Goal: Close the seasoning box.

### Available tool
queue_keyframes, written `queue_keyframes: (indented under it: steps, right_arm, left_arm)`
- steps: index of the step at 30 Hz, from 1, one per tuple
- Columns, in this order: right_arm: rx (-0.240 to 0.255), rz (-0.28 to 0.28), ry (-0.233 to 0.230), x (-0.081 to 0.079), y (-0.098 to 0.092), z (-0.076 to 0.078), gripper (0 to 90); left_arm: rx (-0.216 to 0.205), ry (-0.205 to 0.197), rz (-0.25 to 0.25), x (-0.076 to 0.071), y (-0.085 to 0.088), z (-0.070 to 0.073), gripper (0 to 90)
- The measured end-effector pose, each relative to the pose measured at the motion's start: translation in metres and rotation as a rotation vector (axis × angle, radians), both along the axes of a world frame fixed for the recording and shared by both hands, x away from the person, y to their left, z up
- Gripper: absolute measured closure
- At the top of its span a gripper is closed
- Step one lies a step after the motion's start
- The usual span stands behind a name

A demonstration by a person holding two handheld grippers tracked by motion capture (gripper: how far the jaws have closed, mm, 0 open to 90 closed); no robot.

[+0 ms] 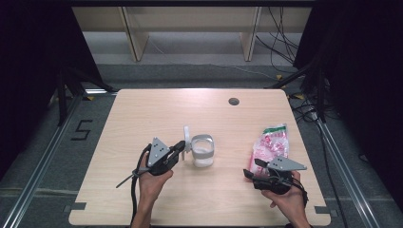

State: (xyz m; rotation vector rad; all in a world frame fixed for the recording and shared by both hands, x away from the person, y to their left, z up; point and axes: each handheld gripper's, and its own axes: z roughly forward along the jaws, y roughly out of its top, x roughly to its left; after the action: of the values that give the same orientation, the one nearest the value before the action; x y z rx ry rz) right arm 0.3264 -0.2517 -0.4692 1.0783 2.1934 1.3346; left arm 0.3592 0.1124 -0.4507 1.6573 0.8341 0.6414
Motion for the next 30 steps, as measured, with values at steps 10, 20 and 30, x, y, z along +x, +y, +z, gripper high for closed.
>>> queue_keyframes:
  steps: [10, 20, 30]
  right_arm:
    - [-0.005, 0.010, -0.007, 0.000, 0.000, -0.001, 39.2]
    - [-0.011, 0.004, -0.001, -0.001, -0.001, 0.000, 39.3]
    - [-0.003, 0.008, -0.003, -0.001, -0.001, 0.000, 39.3]
  left_arm:
    - [0.006, -0.009, -0.009, 0.001, -0.006, 0.004, 88.3]
    - [0.008, -0.014, -0.025, 0.002, -0.013, 0.005, 88.2]
    - [0.000, -0.010, -0.034, 0.001, -0.016, 0.008, 83.4]
